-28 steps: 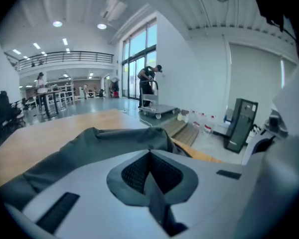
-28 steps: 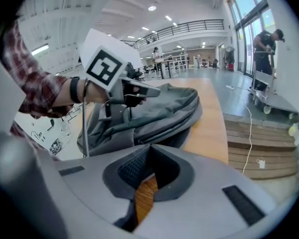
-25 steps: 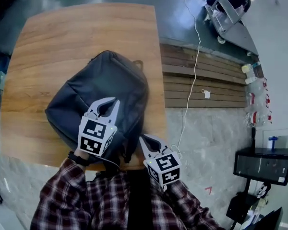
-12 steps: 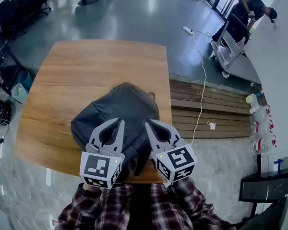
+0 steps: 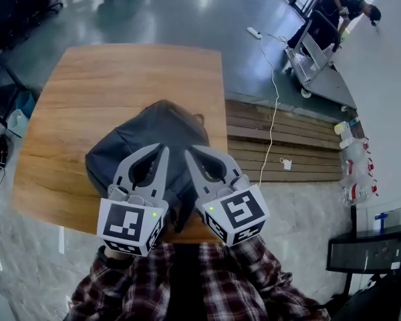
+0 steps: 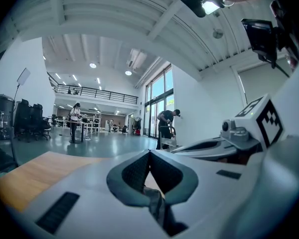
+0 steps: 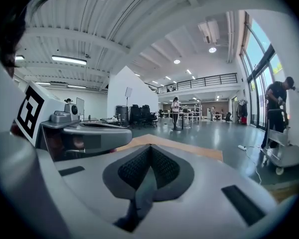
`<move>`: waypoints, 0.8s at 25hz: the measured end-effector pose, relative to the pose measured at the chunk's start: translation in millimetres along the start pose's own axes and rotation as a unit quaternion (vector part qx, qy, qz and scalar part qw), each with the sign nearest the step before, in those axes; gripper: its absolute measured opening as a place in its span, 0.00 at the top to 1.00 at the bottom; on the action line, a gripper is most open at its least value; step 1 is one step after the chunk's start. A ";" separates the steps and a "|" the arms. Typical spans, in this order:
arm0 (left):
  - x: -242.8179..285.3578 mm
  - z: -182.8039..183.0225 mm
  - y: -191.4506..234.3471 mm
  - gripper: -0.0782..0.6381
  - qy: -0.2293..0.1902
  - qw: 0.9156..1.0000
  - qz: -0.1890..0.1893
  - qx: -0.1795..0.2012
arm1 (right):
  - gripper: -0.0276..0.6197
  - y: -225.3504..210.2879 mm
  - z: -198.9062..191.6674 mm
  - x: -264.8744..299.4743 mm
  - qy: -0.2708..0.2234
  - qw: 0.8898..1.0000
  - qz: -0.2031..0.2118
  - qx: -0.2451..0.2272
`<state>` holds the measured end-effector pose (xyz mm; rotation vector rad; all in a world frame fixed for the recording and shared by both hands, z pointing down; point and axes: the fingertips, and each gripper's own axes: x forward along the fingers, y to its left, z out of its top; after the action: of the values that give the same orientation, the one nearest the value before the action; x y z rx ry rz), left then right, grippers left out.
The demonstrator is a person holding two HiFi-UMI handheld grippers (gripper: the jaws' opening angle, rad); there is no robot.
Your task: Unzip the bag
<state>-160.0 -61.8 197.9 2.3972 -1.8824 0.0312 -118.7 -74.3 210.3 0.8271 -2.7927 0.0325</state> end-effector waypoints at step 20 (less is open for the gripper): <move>25.9 15.7 -11.7 0.88 0.013 0.999 -0.036 -0.002 | 0.94 -22.7 0.1 6.3 0.016 0.999 -0.021 0.030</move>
<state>-143.1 -85.5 183.5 2.4465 -1.7827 0.0540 -111.6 -96.7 210.6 0.8897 -2.7556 0.1211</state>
